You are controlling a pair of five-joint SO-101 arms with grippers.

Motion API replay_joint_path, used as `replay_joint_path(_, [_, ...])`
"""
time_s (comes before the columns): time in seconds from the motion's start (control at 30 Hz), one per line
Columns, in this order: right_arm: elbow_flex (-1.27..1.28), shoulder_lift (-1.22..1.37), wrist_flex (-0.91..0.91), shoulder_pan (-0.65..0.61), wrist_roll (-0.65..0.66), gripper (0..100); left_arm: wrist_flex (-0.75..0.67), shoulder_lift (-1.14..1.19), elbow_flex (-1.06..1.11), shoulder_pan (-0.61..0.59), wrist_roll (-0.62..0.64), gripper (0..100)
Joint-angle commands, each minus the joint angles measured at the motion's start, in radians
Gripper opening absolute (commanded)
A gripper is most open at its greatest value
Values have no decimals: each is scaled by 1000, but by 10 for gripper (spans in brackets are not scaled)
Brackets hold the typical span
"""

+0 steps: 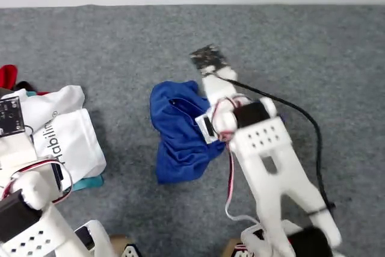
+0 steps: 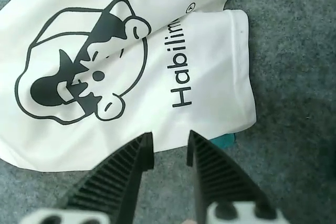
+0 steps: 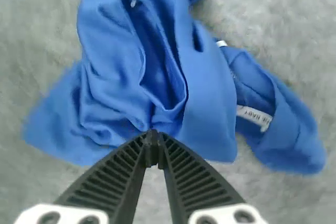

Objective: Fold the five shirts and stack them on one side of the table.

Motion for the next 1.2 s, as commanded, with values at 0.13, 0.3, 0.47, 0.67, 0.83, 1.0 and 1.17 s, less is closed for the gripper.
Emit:
replay_joint_path(0.13, [-249, 237, 114, -59, 123, 53, -21, -6, 2, 6, 3, 108])
replay_joint_path(0.3, [-428, 452, 246, -65, 98, 235, -20, -6, 2, 6, 3, 108])
replay_joint_path(0.47, [-621, 625, 318, -65, 58, 214, -17, -6, 2, 6, 3, 108])
replay_joint_path(0.67, [-795, 766, 383, -62, 54, 209, -15, -6, 4, 6, 3, 108])
replay_joint_path(0.83, [-901, 788, 472, -62, 54, 209, -15, -6, 10, 3, 3, 108])
replay_joint_path(1.0, [-945, 786, 530, -61, 58, 209, -15, -6, 48, 2, 3, 108])
replay_joint_path(1.17, [-945, 796, 533, -28, 58, 209, -18, -8, 48, 3, 3, 108])
